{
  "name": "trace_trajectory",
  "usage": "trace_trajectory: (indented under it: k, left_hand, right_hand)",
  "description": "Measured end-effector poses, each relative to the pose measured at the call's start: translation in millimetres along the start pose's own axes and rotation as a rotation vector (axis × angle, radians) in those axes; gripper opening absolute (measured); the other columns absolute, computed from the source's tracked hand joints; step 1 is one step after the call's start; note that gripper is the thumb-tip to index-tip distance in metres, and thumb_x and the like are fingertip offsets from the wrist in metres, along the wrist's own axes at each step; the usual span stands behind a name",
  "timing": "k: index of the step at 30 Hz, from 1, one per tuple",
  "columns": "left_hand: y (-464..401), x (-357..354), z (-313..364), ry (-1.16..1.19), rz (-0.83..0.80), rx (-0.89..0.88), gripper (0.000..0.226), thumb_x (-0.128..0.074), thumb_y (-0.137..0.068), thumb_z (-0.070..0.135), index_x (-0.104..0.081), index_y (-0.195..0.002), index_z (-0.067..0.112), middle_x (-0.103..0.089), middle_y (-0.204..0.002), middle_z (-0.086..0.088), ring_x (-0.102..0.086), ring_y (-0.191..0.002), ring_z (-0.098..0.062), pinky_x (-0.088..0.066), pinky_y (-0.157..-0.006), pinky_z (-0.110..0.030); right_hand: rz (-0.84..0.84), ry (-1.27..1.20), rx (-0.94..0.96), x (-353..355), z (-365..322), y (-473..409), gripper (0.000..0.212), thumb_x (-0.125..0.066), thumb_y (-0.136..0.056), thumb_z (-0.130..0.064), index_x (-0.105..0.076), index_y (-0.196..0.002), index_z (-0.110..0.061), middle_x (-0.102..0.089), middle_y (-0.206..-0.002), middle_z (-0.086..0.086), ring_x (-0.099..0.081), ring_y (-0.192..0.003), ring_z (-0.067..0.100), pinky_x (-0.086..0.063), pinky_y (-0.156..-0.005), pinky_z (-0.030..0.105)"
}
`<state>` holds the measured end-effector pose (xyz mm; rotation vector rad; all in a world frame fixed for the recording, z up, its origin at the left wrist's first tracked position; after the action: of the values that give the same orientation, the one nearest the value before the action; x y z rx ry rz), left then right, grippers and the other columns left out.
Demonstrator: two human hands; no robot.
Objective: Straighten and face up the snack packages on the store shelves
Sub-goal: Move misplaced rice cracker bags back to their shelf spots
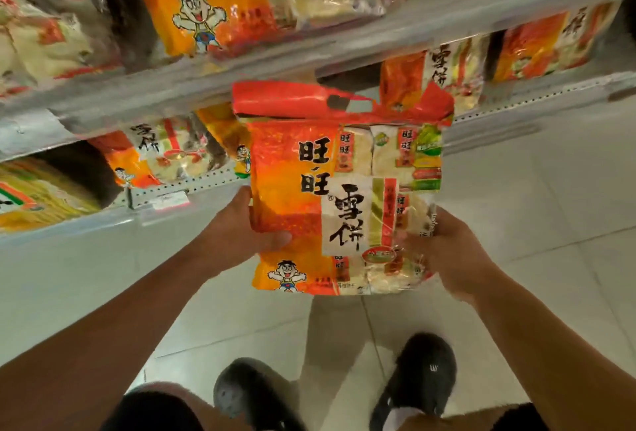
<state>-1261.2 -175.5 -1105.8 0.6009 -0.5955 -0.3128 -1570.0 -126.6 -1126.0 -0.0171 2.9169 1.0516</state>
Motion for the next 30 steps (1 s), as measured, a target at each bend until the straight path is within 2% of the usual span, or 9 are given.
trace_trajectory:
  k: [2, 5, 9, 12, 14, 16, 20, 24, 30]
  left_hand:
    - [-31.0, 1.0, -16.9, 0.021, -0.039, -0.070, 0.081, -0.083, -0.054, 0.060, -0.052, -0.124, 0.034, -0.070, -0.108, 0.014, -0.067, -0.097, -0.007, -0.056, -0.087, -0.041]
    - [-73.9, 16.7, -36.4, 0.284, -0.076, -0.141, 0.082, -0.081, -0.050, 0.072, -0.065, -0.116, 0.025, -0.072, -0.114, 0.003, -0.067, -0.106, -0.018, -0.052, -0.089, -0.040]
    - [-145.7, 57.4, -60.8, 0.543, 0.507, -0.156, 0.046, -0.081, -0.078, 0.029, -0.053, -0.113, 0.018, -0.066, -0.099, 0.002, -0.067, -0.098, -0.022, -0.051, -0.081, -0.042]
    - [-182.2, 67.0, -65.7, 0.541, 0.763, -0.155, 0.055, -0.081, -0.078, 0.017, -0.042, -0.116, 0.019, -0.064, -0.109, 0.003, -0.063, -0.095, -0.010, -0.053, -0.073, -0.024]
    - [-198.1, 64.7, -67.8, 0.586, 0.745, -0.165, 0.065, -0.082, -0.076, 0.020, -0.035, -0.121, 0.019, -0.061, -0.121, 0.001, -0.062, -0.101, -0.010, -0.051, -0.066, -0.014]
    - [-201.1, 64.4, -71.8, 0.706, 0.759, -0.158, 0.066, -0.082, -0.077, 0.018, -0.031, -0.118, 0.019, -0.061, -0.119, -0.001, -0.063, -0.103, -0.014, -0.054, -0.074, -0.024]
    - [-201.9, 63.0, -76.9, 0.772, 0.652, -0.144, 0.033, -0.080, -0.078, 0.011, -0.058, -0.101, 0.018, -0.071, -0.094, 0.000, -0.069, -0.088, -0.019, -0.056, -0.074, -0.038]
    - [-191.3, 63.9, -69.7, 0.836, 0.527, -0.188, 0.035, -0.075, -0.081, 0.005, -0.059, -0.112, 0.013, -0.071, -0.087, -0.002, -0.066, -0.074, -0.019, -0.046, -0.054, -0.026]
    - [-117.9, 85.7, -105.3, 0.898, 0.557, -0.165, 0.049, -0.073, -0.080, 0.005, -0.056, -0.123, 0.021, -0.074, -0.107, 0.001, -0.072, -0.095, -0.021, -0.057, -0.077, -0.046]
  right_hand:
    - [0.009, 0.015, 0.050, 0.5, 12.8, -38.7, 0.037, -0.079, -0.072, -0.008, -0.072, -0.103, -0.026, -0.076, -0.100, 0.005, -0.074, -0.089, 0.027, -0.060, -0.065, 0.044]
    - [-0.018, 0.021, 0.122, 4.7, 22.0, -88.1, 0.042, -0.083, -0.065, -0.016, -0.072, -0.105, -0.023, -0.075, -0.100, 0.009, -0.074, -0.086, 0.030, -0.059, -0.061, 0.042]
    - [-0.074, 0.108, 0.161, 9.0, 25.3, -141.5, 0.045, -0.084, -0.064, -0.024, -0.070, -0.106, -0.017, -0.075, -0.095, 0.012, -0.073, -0.072, 0.030, -0.053, -0.049, 0.033]
    - [-0.061, 0.097, 0.202, 12.5, 16.9, -168.0, 0.045, -0.079, -0.068, -0.013, -0.069, -0.112, -0.016, -0.075, -0.103, 0.010, -0.074, -0.085, 0.031, -0.056, -0.053, 0.034]
    - [-0.078, 0.081, 0.231, 10.8, 8.3, -175.4, 0.043, -0.071, -0.076, -0.003, -0.065, -0.117, -0.011, -0.074, -0.104, 0.012, -0.073, -0.088, 0.030, -0.057, -0.053, 0.034]
    - [-0.068, 0.053, 0.239, 8.1, 2.6, -177.1, 0.044, -0.066, -0.080, 0.005, -0.061, -0.122, -0.006, -0.072, -0.110, 0.015, -0.071, -0.096, 0.033, -0.060, -0.064, 0.043]
    - [-0.046, -0.011, 0.232, 3.0, 0.9, -175.9, 0.049, -0.066, -0.071, 0.002, -0.061, -0.119, -0.005, -0.070, -0.113, 0.020, -0.068, -0.103, 0.036, -0.053, -0.085, 0.057]
    - [-0.096, -0.001, 0.274, 5.6, -1.6, -176.5, 0.041, -0.066, -0.070, -0.002, -0.066, -0.109, -0.013, -0.073, -0.108, 0.015, -0.071, -0.097, 0.031, -0.059, -0.076, 0.051]
    - [-0.122, -0.012, 0.306, -5.6, -25.9, -184.1, 0.042, -0.062, -0.072, 0.001, -0.064, -0.107, -0.022, -0.077, -0.092, -0.001, -0.074, -0.079, 0.015, -0.059, -0.059, 0.030]
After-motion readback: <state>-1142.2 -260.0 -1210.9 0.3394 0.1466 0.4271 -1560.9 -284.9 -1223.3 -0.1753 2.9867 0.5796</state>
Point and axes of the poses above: each hand's wrist, its own y-axis away from the middle knuckle, its own x-axis out of the back of the hand, z = x × y, the point moved 5 cm from there along -y, towards the middle knuckle
